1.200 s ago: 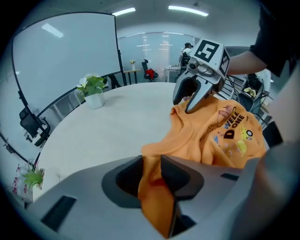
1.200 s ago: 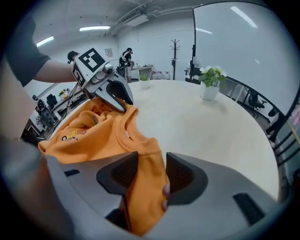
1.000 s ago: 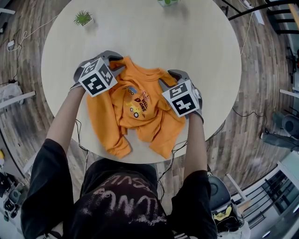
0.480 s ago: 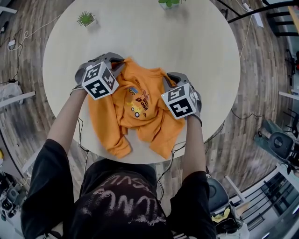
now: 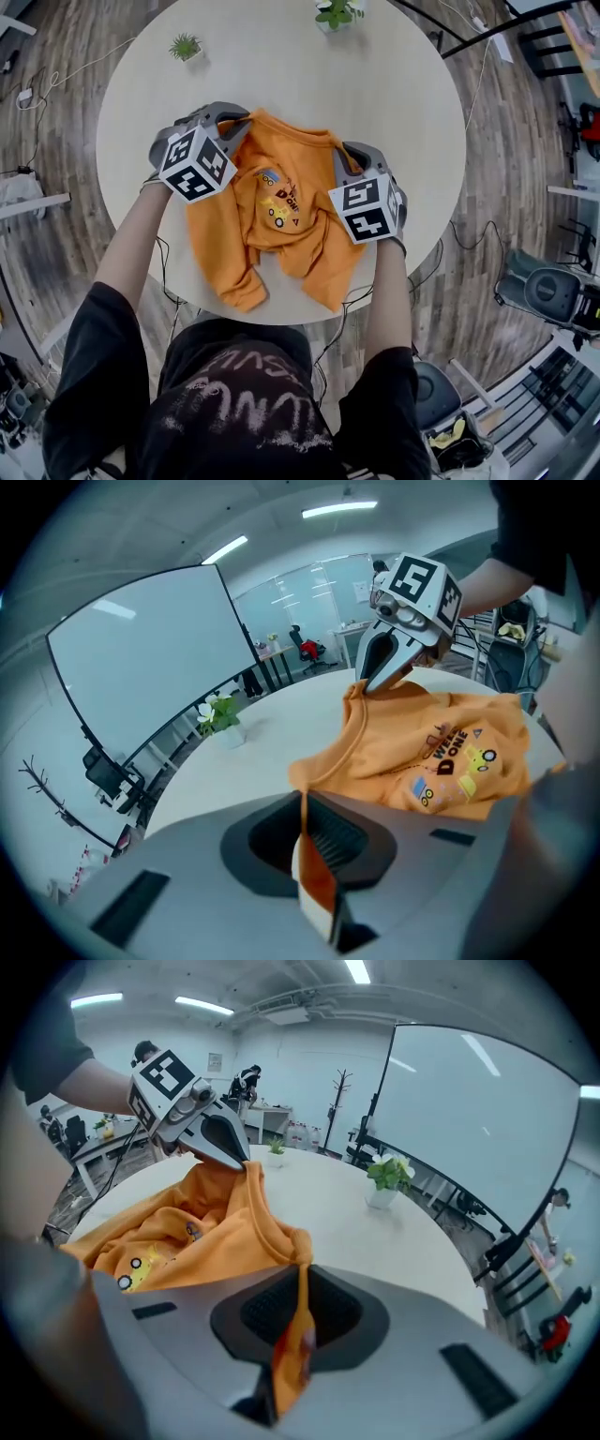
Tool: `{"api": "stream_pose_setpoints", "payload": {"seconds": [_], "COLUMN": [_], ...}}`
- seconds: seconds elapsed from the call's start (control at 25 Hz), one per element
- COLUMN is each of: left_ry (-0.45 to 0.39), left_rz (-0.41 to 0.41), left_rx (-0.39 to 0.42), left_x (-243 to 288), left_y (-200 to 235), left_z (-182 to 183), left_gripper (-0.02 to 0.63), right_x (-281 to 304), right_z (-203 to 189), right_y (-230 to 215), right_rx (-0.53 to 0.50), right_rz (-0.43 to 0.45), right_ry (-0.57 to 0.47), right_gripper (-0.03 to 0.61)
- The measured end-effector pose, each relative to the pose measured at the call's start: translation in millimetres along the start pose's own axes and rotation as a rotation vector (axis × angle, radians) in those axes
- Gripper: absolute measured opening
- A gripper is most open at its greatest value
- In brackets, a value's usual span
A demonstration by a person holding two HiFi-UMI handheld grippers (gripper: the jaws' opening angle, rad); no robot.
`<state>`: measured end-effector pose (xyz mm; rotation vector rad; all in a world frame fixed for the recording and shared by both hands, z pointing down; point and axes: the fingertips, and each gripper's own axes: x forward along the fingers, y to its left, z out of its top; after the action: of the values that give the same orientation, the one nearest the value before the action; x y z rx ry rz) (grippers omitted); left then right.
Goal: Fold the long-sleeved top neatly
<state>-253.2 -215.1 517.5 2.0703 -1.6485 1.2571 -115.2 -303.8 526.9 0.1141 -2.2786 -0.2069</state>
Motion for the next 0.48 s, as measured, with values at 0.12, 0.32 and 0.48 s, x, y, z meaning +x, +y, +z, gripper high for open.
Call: {"api": "stream_pose_setpoints", "payload": {"seconds": [0.12, 0.32, 0.48], "left_ry": [-0.029, -0.086, -0.138], "left_rz": [0.024, 0.091, 0.130], "left_rx": [0.008, 0.052, 0.096], "left_x": [-21.4, -59.1, -97.2], "left_y": [2.6, 15.0, 17.6], "left_z": [11.4, 42.6, 68.7], "left_gripper": [0.029, 0.029, 0.029], "right_x": [-20.1, -62.3, -100.5], "right_z": [12.9, 36.5, 53.5], "right_y": [0.4, -4.4, -2.8], "right_rx": [0.005, -0.009, -0.012], "right_rz": [-0.034, -0.118, -0.186], "right_ry": [-0.028, -0.089, -0.128], "right_gripper": [0.032, 0.034, 0.034]}}
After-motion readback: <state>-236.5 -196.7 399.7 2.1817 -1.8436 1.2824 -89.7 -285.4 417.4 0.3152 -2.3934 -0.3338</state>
